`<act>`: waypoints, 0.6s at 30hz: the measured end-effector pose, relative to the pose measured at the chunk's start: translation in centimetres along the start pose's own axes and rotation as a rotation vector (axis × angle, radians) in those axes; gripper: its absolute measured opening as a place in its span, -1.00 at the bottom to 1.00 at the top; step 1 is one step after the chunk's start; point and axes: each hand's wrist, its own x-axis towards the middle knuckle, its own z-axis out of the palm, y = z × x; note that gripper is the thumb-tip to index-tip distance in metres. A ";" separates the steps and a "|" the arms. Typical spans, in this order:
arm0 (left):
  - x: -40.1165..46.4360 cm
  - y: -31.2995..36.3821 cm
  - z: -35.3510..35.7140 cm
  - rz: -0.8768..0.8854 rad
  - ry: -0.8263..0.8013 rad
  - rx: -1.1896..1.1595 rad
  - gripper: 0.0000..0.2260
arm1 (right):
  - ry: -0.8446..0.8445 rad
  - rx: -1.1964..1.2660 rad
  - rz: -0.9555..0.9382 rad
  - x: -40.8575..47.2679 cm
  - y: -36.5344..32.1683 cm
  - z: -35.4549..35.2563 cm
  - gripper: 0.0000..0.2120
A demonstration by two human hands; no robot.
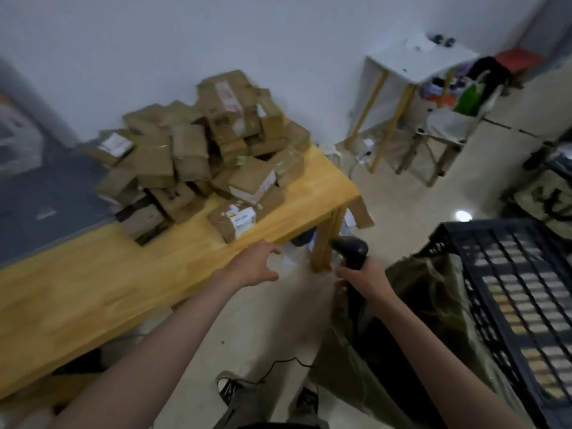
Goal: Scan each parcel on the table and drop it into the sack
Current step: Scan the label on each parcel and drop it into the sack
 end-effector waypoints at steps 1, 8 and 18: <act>-0.6 -1.4 -0.8 -0.028 0.020 -0.009 -0.46 | -0.047 -0.014 -0.022 0.6 -1.1 1.3 -0.95; -4.8 -10.8 -5.9 -0.178 0.136 -0.083 -0.49 | -0.220 -0.173 -0.105 2.8 -8.8 10.2 -0.95; -7.8 -21.6 -13.1 -0.278 0.249 -0.151 -0.45 | -0.238 -0.215 -0.246 4.2 -17.6 23.2 -0.85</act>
